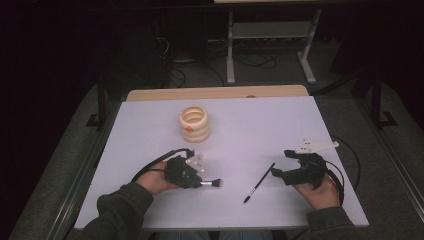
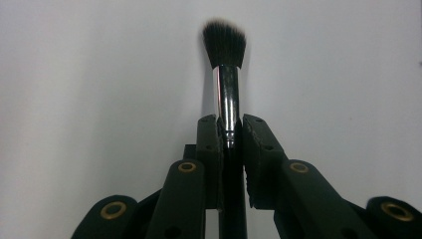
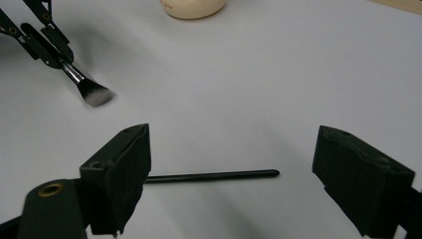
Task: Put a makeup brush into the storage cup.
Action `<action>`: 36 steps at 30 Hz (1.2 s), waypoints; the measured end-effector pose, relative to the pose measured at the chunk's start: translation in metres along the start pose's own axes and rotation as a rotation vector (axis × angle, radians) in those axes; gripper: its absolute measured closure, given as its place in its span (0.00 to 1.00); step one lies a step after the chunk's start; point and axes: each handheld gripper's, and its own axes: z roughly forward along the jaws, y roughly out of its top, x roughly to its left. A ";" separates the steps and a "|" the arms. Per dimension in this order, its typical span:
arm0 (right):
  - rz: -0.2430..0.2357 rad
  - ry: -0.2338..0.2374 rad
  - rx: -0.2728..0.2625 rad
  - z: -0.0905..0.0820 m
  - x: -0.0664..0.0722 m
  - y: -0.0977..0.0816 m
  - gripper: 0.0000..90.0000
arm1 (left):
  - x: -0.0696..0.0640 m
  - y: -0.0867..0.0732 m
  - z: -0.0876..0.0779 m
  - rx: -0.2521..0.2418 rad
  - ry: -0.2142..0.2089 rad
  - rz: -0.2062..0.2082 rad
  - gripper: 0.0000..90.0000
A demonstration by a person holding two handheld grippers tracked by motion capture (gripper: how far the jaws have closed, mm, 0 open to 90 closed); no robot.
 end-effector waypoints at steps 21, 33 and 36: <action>-0.016 0.232 0.015 0.017 0.040 0.037 0.21 | 0.004 0.003 -0.049 -0.306 0.058 -0.127 0.88; -0.150 0.294 0.088 0.045 0.060 0.063 0.25 | 0.009 -0.001 -0.074 -0.494 0.082 -0.193 0.88; -0.105 0.331 0.057 0.051 0.059 0.058 0.27 | 0.006 0.001 -0.071 -0.494 0.081 -0.185 0.88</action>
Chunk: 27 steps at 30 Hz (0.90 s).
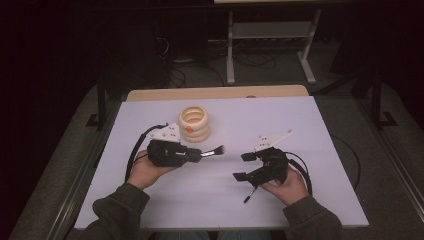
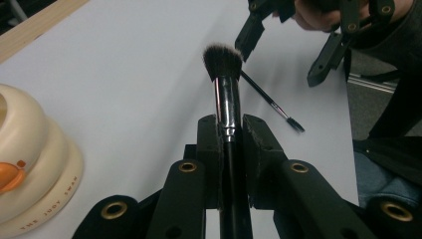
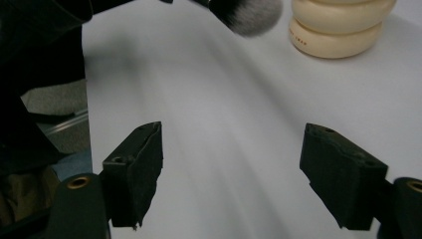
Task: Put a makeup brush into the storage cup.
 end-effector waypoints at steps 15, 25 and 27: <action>0.076 0.147 -0.089 0.016 -0.006 0.012 0.36 | -0.014 -0.003 -0.001 -0.022 -0.031 0.044 0.88; 0.088 0.274 -0.120 0.026 -0.003 0.029 0.48 | -0.019 -0.005 0.000 -0.032 -0.053 0.065 0.88; 0.081 0.274 -0.120 0.025 -0.002 0.032 0.56 | -0.018 -0.007 0.000 -0.029 -0.053 0.064 0.88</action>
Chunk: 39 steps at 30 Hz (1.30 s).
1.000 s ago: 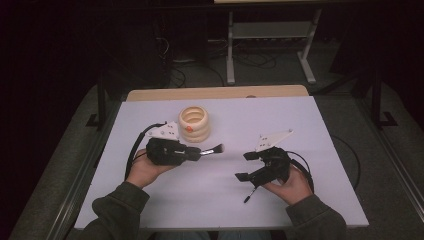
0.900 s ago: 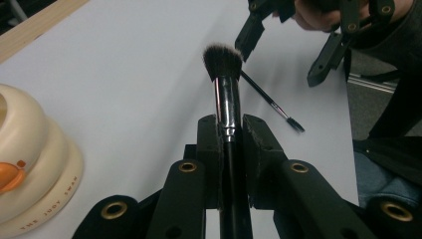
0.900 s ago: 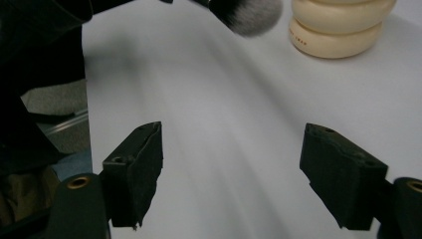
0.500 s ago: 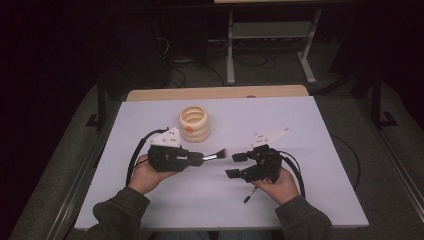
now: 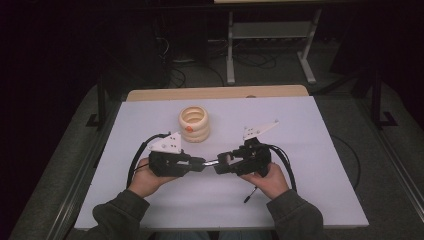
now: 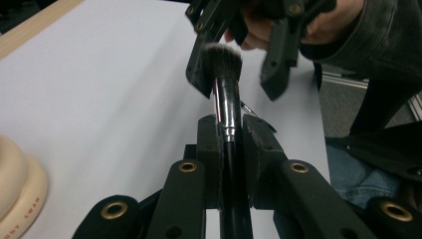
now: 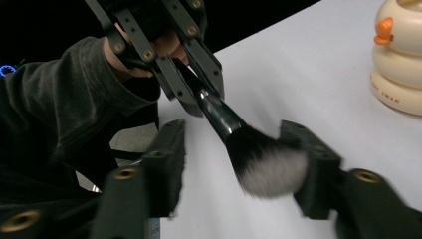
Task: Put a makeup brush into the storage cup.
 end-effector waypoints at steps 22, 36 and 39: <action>0.003 0.070 0.042 -0.005 0.000 0.008 0.86 | -0.005 -0.004 0.004 0.023 -0.029 0.044 0.88; -0.058 0.026 0.131 -0.002 0.013 0.028 0.90 | -0.006 -0.006 0.004 0.041 -0.033 0.053 0.87; -0.078 0.020 0.153 0.000 0.016 0.032 0.90 | -0.005 -0.006 0.004 0.046 -0.042 0.046 0.87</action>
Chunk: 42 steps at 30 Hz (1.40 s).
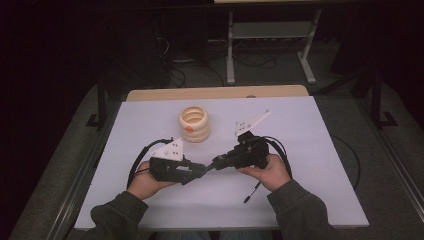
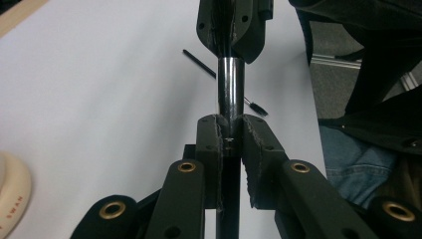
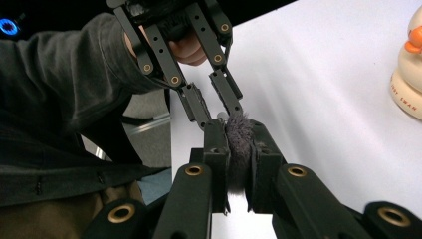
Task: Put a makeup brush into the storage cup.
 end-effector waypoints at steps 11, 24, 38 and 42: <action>-0.074 -0.029 0.118 0.007 0.009 0.019 0.90 | 0.001 0.003 0.005 0.045 -0.022 -0.015 0.79; -0.142 -0.049 0.220 0.020 0.015 0.032 0.90 | -0.001 0.009 0.011 0.103 -0.033 0.005 0.82; -0.089 -0.105 0.065 -0.009 0.013 0.011 0.54 | 0.002 0.004 0.003 0.063 0.010 -0.060 0.87; -0.066 -0.170 0.013 -0.024 0.014 -0.004 0.48 | 0.004 0.003 -0.002 0.036 0.030 -0.051 0.87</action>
